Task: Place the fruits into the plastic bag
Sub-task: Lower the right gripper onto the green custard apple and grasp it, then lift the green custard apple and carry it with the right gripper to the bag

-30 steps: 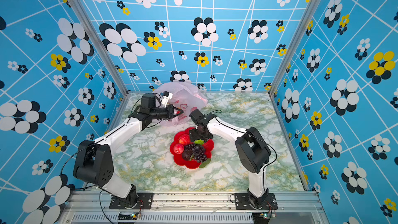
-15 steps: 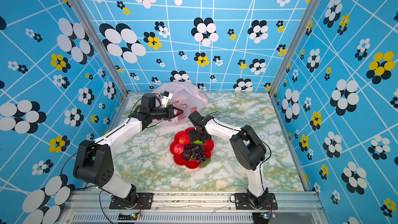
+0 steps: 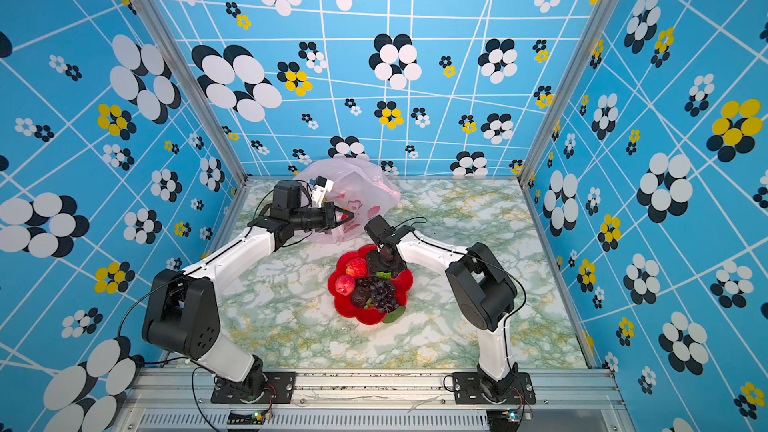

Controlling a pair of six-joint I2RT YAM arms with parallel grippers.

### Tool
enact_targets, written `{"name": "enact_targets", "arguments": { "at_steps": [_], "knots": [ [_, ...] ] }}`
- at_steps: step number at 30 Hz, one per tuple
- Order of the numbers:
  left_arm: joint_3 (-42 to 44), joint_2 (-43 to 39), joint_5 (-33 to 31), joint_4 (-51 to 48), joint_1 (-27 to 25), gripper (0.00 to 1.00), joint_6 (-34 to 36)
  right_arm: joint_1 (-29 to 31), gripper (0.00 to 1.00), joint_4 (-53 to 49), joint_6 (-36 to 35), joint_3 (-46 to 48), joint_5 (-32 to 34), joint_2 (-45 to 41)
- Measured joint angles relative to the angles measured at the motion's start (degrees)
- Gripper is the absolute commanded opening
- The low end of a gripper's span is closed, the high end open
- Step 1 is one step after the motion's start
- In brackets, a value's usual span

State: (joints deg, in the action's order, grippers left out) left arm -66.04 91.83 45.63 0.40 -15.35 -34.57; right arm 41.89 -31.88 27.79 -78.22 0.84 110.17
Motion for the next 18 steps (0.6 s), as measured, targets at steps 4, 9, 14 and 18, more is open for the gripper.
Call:
{"name": "enact_targets", "arguments": {
  "at_steps": [4,9,14,18],
  "knots": [
    [0.0,0.0,0.0,0.0,0.0,0.00,0.0,0.0,0.58,0.6,0.2,0.4,0.2,-2.9],
    [0.0,0.3,0.0,0.0,0.0,0.00,0.0,0.0,0.58,1.4,0.8,0.5,0.1,-7.0],
    [0.0,0.8,0.0,0.0,0.0,0.00,-0.2,0.0,0.56,2.3,0.8,0.9,0.0,-11.3],
    [0.0,0.8,0.0,0.0,0.0,0.00,-0.2,0.0,0.55,3.8,0.5,1.9,0.7,-16.2]
  ]
}}
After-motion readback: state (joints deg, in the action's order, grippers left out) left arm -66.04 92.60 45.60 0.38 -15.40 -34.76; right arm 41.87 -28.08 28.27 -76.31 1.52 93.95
